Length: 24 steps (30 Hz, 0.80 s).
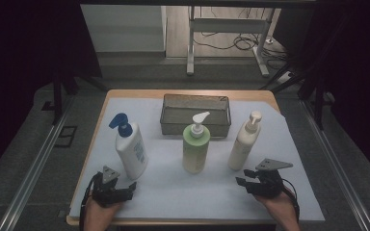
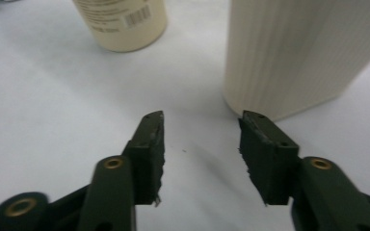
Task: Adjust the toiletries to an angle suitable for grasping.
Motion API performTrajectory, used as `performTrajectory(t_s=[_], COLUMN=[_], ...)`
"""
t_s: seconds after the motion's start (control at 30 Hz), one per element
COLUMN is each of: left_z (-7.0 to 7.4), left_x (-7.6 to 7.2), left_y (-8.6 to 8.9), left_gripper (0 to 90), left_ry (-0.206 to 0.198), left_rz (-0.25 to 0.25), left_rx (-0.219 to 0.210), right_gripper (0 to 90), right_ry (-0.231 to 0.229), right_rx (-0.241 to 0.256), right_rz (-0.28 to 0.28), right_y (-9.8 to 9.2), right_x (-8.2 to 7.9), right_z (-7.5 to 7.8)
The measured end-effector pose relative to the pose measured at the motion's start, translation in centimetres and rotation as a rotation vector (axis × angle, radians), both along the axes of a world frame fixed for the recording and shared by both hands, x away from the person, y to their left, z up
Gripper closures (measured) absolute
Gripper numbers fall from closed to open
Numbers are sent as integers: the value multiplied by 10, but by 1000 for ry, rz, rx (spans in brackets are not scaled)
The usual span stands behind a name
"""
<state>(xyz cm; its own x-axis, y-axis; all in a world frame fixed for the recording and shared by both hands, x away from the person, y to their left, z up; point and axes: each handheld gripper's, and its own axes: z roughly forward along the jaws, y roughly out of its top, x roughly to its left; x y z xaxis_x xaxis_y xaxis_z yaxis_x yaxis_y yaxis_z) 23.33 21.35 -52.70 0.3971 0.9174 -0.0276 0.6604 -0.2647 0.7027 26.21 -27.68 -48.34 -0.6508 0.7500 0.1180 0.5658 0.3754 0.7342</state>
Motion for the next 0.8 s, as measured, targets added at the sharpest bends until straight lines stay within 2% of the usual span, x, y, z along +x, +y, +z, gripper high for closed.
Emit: performTrajectory(t_s=[0.07,0.1,0.13,0.17,0.2,0.23,0.43,0.8], left_z=[0,0,0,0,0,0,0,0], left_x=[0,0,0,0,0,0,0,0], left_y=[0,0,0,0,0,0,0,0], left_gripper=[108,107,108,108,108,108,107,108], left_ry=[0,0,0,0,0,0,0,0], left_rz=[0,0,0,0,0,0,0,0], left_rx=[0,0,0,0,0,0,0,0], right_gripper=[619,619,685,685,744,763,895,900], right_ry=[-4,-4,-22,-22,-32,-36,-51,-78], right_rx=[-2,-2,0,0,1,-1,-14,-47], right_rz=[9,9,14,14,18,20,-7,-52], right_y=[5,5,9,9,14,15,27,52], right_x=[1,1,2,2,3,3,9,27], right_z=[2,2,4,4,6,7,8,2])
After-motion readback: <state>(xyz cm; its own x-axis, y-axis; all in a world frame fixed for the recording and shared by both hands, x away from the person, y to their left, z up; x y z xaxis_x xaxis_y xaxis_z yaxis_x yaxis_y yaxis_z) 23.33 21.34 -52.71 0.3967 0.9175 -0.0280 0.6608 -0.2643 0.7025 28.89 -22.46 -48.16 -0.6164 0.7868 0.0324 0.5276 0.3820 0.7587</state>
